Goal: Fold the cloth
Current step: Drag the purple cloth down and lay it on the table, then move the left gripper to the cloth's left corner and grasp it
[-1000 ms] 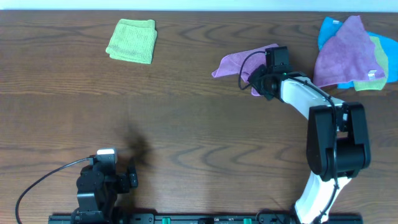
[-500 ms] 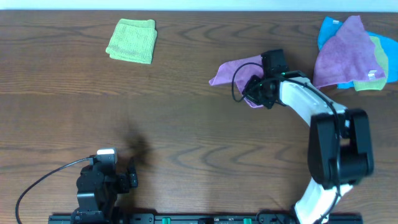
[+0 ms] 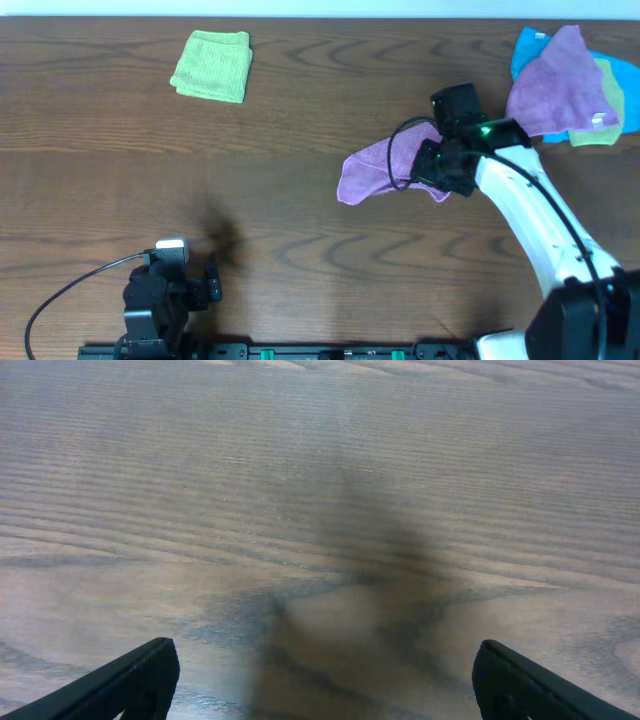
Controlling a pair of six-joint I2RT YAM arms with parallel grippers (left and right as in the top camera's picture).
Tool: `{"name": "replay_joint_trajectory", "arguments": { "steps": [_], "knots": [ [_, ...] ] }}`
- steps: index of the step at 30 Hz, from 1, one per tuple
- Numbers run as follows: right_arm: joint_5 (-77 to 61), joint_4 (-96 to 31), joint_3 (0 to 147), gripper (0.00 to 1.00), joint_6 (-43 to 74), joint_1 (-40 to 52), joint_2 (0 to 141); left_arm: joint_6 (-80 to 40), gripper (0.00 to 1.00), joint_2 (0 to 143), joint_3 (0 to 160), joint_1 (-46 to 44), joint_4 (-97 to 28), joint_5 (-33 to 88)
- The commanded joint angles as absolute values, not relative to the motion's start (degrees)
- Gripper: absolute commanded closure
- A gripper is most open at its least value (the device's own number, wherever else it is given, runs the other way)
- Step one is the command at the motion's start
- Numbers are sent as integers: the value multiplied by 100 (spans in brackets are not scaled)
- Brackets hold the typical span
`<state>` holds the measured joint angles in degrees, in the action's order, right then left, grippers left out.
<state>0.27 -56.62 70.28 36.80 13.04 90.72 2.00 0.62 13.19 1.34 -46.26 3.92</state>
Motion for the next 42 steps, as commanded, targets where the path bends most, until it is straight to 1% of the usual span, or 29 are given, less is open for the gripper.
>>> {"name": "replay_joint_trajectory", "arguments": {
  "steps": [1, 4, 6, 10, 11, 12, 13, 14, 18, 22, 25, 28, 30, 32, 33, 35, 37, 42],
  "knots": [
    [220, -5918, 7002, 99, 3548, 1306, 8901, 303, 5, 36, 1103, 132, -4862, 410],
    [325, -6438, 7002, 99, 3551, 1306, 8884, 303, 5, 36, 1103, 132, -4862, 410],
    [738, -6792, 7002, 99, 3671, 1293, 8875, 303, 5, 36, 1103, 132, -4862, 410],
    [1420, -6965, 7002, 99, 3894, 1236, 8875, 303, 5, 36, 1103, 132, -4862, 410],
    [1466, -6963, 7002, 80, 3896, 1227, 8875, 303, 5, 36, 1103, 132, -4862, 410],
    [1479, -6963, 7002, 41, 3894, 1227, 8875, 303, 5, 36, 1103, 132, -4862, 410],
    [1476, -6969, 7002, 11, 3894, 1223, 8877, 303, 5, 36, 1103, 132, -4862, 410],
    [1476, -6971, 7002, 1, 3896, 1223, 8877, 303, 5, 36, 1103, 132, -4862, 410],
    [1406, -6987, 7002, 1, 3896, 1229, 8877, 303, 5, 36, 1103, 132, -4862, 410],
    [888, -6943, 7002, 1, 3844, 1229, 8877, 303, 5, 36, 1103, 132, -4862, 410],
    [-174, -6525, 7002, 1, 2720, 1229, 8875, 303, 5, 36, 1103, 132, -4862, 410],
    [-1601, -6248, 7002, 1, 1431, 1229, 8875, 303, 5, 36, 1103, 132, -4862, 410],
    [-2329, -6289, 7004, 4, 794, 1229, 8836, 303, 5, 36, 1103, 132, -4862, 410],
    [-2405, -6453, 7004, 8, 480, 1232, 8685, 303, 5, 36, 1103, 132, -4862, 410],
    [-2335, -6528, 7004, 8, 336, 1234, 8554, 303, 5, 36, 1103, 132, -4862, 410],
    [-2163, -6619, 7006, 3, 132, 1234, 8171, 303, 5, 36, 1103, 132, -4862, 410],
    [-1984, -6628, 7004, 1, 119, 1234, 7699, 303, 5, 36, 1103, 132, -4862, 410],
    [-1949, -6630, 7004, 1, 121, 1234, 6438, 303, 5, 36, 1103, 132, -4862, 410]
  ]
}}
